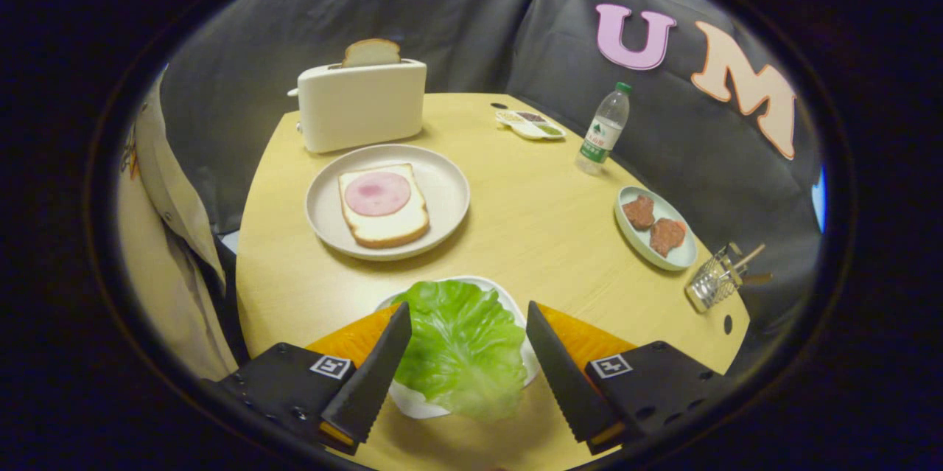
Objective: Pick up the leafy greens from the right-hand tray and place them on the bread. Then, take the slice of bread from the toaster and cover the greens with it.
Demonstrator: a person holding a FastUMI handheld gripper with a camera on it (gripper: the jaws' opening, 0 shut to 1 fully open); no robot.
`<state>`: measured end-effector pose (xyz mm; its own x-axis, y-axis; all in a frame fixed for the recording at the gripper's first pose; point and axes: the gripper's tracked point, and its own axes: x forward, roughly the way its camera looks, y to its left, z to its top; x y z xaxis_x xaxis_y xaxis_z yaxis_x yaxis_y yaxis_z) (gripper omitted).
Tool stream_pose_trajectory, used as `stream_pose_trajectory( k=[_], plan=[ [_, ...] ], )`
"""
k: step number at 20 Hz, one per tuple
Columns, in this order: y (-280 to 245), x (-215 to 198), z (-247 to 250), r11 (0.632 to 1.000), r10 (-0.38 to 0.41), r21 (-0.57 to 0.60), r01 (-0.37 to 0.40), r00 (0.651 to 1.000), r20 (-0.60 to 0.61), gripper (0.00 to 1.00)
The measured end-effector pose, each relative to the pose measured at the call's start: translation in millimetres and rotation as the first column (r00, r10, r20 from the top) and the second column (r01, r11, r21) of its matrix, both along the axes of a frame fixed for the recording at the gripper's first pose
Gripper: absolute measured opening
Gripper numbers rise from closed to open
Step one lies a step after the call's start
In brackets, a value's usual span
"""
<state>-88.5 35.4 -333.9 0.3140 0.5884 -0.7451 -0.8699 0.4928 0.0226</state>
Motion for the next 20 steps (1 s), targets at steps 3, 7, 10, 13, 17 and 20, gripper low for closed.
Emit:
stream_pose_trajectory(
  k=[3, 7, 10, 13, 17, 20],
  plan=[
    [-1.6, -8.0, -12.9, 1.0, 0.017, -0.014, -0.017, 0.999, -0.04, 1.0],
    [-5.7, -12.2, -33.0, 0.999, -0.004, -0.034, 0.001, 0.996, -0.085, 1.0],
    [-8.4, -14.9, -45.7, 0.998, -0.027, -0.052, 0.021, 0.992, -0.12, 1.0],
    [-7.6, -20.6, -49.6, 0.998, -0.044, -0.04, 0.038, 0.985, -0.168, 0.98],
    [-6.7, -22.0, -52.4, 0.996, -0.086, -0.04, 0.079, 0.974, -0.208, 0.95],
    [-3.2, -27.2, -51.0, 0.995, -0.096, -0.047, 0.088, 0.974, -0.206, 0.7]
  ],
)
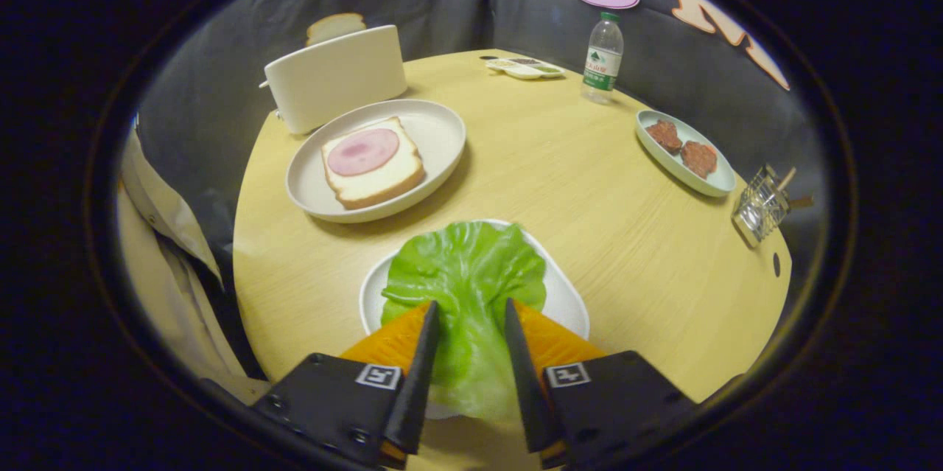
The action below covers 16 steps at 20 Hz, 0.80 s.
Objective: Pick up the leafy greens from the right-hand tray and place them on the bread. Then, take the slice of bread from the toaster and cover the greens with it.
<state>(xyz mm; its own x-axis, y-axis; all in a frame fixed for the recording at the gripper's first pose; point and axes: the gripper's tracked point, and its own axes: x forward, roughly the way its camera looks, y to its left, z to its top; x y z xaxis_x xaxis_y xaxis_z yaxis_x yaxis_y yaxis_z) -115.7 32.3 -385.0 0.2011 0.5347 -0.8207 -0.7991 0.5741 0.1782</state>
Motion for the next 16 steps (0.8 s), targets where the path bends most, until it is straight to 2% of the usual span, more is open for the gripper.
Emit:
stream_pose_trajectory(
  k=[5, 10, 16],
  plan=[
    [7.1, -10.8, 1.1, 1.0, 0.008, -0.024, -0.008, 1.0, 0.001, 0.1],
    [10.3, -17.3, 15.7, 0.999, 0.022, -0.05, -0.021, 0.999, 0.023, 0.1],
    [19.4, -8.0, 48.9, 0.997, -0.061, -0.04, 0.064, 0.995, 0.08, 0.1]
  ],
)
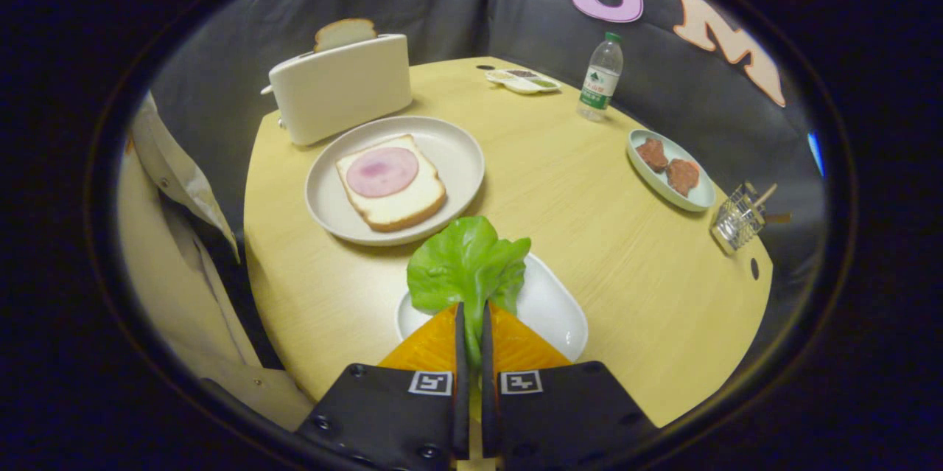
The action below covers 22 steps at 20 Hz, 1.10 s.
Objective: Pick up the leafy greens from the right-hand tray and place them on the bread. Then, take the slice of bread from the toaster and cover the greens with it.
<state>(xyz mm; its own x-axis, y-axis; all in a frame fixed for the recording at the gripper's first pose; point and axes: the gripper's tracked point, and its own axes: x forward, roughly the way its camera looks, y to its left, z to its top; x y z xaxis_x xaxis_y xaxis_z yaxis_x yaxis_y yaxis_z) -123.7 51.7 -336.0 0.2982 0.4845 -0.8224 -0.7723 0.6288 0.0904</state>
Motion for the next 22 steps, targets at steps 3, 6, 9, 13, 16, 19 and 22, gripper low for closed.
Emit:
stream_pose_trajectory(
  k=[3, 6, 9, 13, 16, 19, 22],
  plan=[
    [12.0, 3.9, 19.3, 1.0, -0.009, 0.008, 0.009, 1.0, 0.023, 0.1],
    [32.5, 8.4, 36.3, 1.0, 0.01, 0.02, -0.011, 0.999, 0.042, 0.1],
    [57.5, 12.1, 50.1, 0.998, 0.042, 0.036, -0.045, 0.997, 0.061, 0.1],
    [90.7, 15.5, 56.6, 0.993, 0.097, 0.054, -0.1, 0.993, 0.062, 0.1],
    [112.0, 14.1, 56.8, 0.988, 0.141, 0.064, -0.144, 0.989, 0.047, 0.1],
    [132.8, 9.7, 53.7, 0.979, 0.186, 0.076, -0.188, 0.982, 0.031, 0.1],
    [151.4, 5.4, 49.4, 0.971, 0.223, 0.091, -0.223, 0.975, 0.011, 0.1]
  ],
)
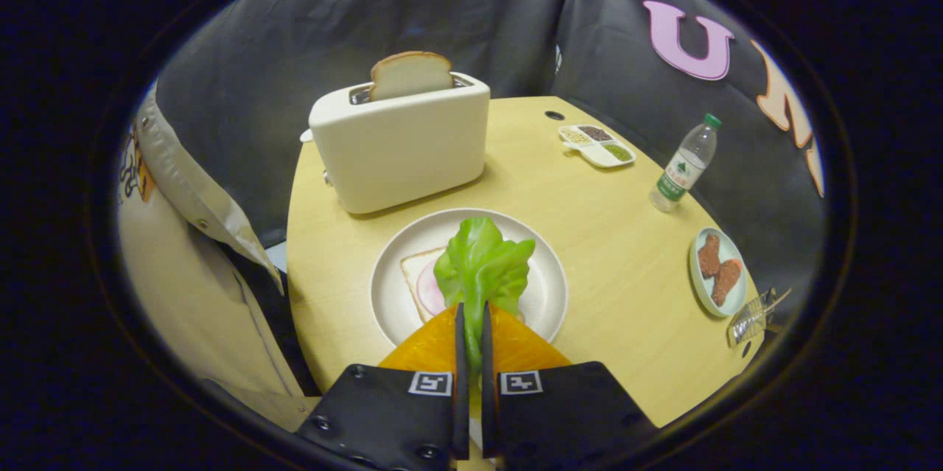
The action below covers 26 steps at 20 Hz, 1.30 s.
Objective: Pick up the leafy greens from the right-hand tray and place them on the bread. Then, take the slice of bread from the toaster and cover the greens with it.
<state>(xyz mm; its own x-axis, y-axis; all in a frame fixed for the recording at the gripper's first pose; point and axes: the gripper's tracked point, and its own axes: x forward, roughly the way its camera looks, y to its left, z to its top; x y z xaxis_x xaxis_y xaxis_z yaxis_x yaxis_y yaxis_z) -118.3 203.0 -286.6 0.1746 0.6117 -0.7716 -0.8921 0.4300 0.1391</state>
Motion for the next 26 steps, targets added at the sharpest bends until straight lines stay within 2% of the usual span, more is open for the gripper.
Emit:
stream_pose_trajectory(
  k=[8, 14, 15, 17, 26],
  plan=[
    [34.8, -10.7, -17.8, 0.997, 0.071, 0.005, -0.071, 0.994, -0.079, 0.1],
    [37.5, -5.2, -34.7, 0.997, 0.065, -0.034, -0.068, 0.994, -0.093, 0.1],
    [37.7, -3.3, -37.1, 0.997, 0.065, -0.042, -0.069, 0.994, -0.091, 0.17],
    [37.2, -1.9, -42.2, 0.996, 0.066, -0.059, -0.071, 0.994, -0.086, 0.17],
    [39.1, -3.0, -44.5, 0.993, 0.07, -0.086, -0.076, 0.995, -0.078, 0.6]
  ],
)
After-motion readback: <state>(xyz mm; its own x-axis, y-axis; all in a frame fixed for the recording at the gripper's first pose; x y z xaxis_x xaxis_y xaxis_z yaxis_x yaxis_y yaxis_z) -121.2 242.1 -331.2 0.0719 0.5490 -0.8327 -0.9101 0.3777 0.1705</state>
